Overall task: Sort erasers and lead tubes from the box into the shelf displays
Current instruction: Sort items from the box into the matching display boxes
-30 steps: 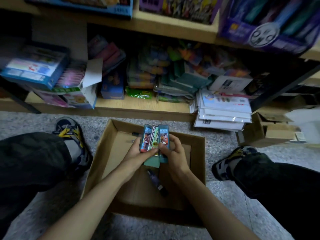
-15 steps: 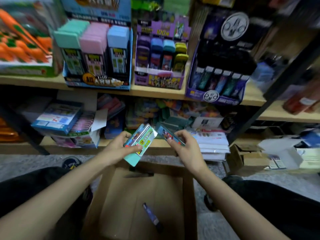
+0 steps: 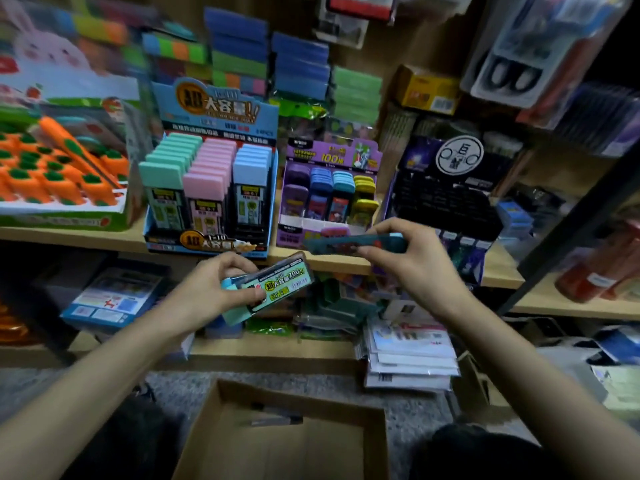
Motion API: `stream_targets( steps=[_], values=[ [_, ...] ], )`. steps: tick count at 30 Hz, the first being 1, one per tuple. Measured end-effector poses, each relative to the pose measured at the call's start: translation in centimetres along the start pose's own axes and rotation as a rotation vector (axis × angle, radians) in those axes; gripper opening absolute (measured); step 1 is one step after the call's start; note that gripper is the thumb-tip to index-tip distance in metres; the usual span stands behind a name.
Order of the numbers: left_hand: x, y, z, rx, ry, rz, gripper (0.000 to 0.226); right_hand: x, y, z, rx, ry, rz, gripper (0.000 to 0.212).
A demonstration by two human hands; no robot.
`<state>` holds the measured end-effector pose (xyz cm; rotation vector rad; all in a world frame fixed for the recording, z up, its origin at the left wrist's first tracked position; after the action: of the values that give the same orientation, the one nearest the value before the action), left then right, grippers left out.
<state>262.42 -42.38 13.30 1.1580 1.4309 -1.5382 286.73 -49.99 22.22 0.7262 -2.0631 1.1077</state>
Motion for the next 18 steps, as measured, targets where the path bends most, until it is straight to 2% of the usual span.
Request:
stream_targets(
  steps=[4, 10, 12, 15, 18],
  values=[
    [-1.4, -0.2, -0.5, -0.002, 0.057, 0.043, 0.024, 2.0, -0.2, -3.6, -0.012, -0.085, 0.090, 0.017],
    [-1.4, -0.6, -0.7, -0.007, 0.059, 0.055, 0.025, 3.2, 1.5, -9.0, 0.034, -0.250, 0.409, 0.019],
    [-1.2, -0.9, -0.8, -0.013, 0.042, 0.085, 0.025, 3.1, 2.5, -9.9, 0.080, -0.253, 0.411, 0.017],
    [-1.3, -1.2, -0.8, -0.026, 0.022, 0.080, 0.026, 3.2, 3.8, -10.7, 0.101, -0.268, 0.364, 0.028],
    [-1.6, -1.1, -0.8, -0.053, 0.025, 0.069, 0.029, 3.3, 4.7, -11.5, 0.101, -0.266, 0.329, 0.011]
  ],
)
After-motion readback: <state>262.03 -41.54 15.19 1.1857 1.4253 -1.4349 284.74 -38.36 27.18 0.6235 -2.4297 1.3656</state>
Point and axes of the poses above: each hand's wrist, its own z-axis away from the middle knuckle, its own y-axis out of the palm, x = y × z, the point moved 5 cm from there along -z, towards the middle knuckle, and after that the axes turned 14 degrees about -x, right-handed, at the moved point
